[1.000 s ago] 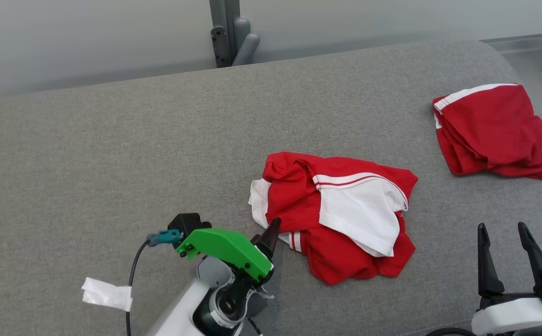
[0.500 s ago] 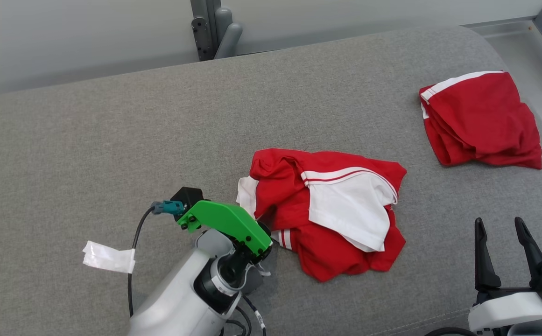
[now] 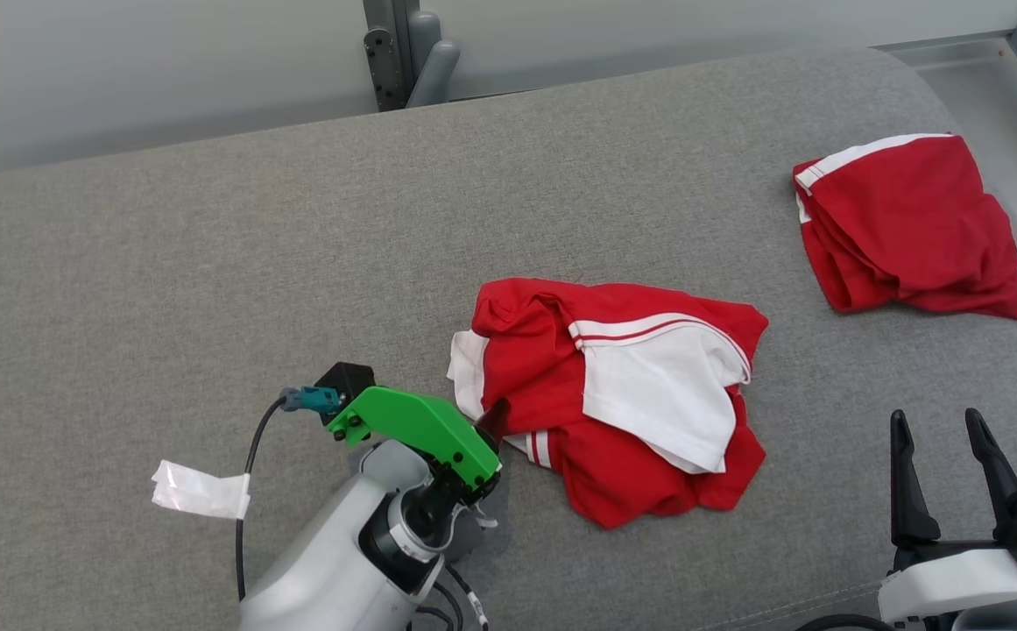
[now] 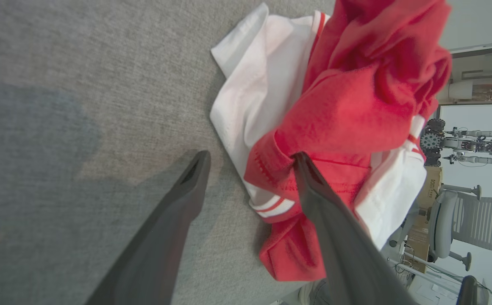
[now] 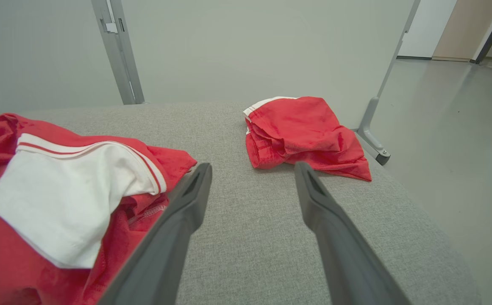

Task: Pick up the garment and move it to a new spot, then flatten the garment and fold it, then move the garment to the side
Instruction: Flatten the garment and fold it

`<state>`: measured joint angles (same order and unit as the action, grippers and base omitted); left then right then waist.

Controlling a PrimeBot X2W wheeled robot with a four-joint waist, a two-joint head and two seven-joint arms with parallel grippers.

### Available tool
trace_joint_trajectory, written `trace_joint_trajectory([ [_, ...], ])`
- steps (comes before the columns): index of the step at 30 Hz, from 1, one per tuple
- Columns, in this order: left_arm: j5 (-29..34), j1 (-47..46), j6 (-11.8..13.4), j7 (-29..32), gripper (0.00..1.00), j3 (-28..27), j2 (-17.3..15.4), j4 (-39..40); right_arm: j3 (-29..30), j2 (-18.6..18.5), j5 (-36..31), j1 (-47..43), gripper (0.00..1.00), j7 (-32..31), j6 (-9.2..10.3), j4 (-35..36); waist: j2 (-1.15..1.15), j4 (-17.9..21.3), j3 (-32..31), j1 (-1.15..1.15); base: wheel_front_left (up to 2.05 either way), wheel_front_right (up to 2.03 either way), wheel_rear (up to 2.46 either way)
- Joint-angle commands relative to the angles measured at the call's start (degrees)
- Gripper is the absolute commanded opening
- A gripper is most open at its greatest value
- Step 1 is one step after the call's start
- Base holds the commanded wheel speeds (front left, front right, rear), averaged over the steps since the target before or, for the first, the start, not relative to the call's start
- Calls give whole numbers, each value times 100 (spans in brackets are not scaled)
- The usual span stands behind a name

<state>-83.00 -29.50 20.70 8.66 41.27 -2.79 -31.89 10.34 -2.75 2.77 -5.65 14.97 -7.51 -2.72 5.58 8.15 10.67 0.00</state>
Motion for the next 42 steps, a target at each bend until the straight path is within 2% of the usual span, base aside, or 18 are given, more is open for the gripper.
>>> trace_joint_trajectory([
  [1,-42,-69,-36,-16,100,21,-21,-47,4,-9,18,6,100,9,4,-12,0,-9,13,0,0,0,0],
  [8,-107,-73,-98,-5,98,53,-21,-104,6,-9,36,10,100,9,4,-32,0,-15,48,0,0,0,0],
  [9,-118,-65,-107,7,92,58,-21,-104,5,-9,35,15,100,9,4,-34,0,-15,51,0,0,0,0],
  [11,-154,-46,-127,19,58,72,-21,-109,6,-10,33,22,100,9,4,-34,0,-16,58,0,0,0,0],
  [12,-169,-36,-138,20,48,74,-22,-109,13,-9,33,25,100,9,4,-33,0,-17,63,0,0,0,0],
  [13,-166,-30,-147,17,43,82,-22,-110,20,-9,32,29,100,9,4,-32,0,-17,67,0,0,0,0],
  [16,-195,-26,-165,3,9,122,-22,-112,24,-9,26,36,100,9,4,-31,0,-14,70,0,0,0,0],
  [17,-206,-33,-176,-6,1,137,-22,-111,22,-9,28,40,100,9,4,-31,0,-12,71,0,0,0,0],
  [23,-259,-105,-264,-87,0,180,-21,-113,4,-9,40,70,100,9,4,-43,0,21,71,0,0,0,0],
  [29,-409,-230,-448,-318,0,-178,-75,4,54,-9,61,15,100,9,3,-37,0,47,61,0,0,0,0],
  [39,-801,-876,-757,18,0,-873,-515,740,80,-9,60,8,100,9,4,-55,0,-41,3,0,0,0,0],
  [41,-803,-1124,-790,-40,0,-1043,-613,809,66,-10,54,33,100,9,4,-67,0,-46,-19,0,0,0,0],
  [42,-735,-1414,-886,-148,0,-1194,-669,835,36,-10,51,53,100,9,4,-82,0,-34,-51,0,0,0,0],
])
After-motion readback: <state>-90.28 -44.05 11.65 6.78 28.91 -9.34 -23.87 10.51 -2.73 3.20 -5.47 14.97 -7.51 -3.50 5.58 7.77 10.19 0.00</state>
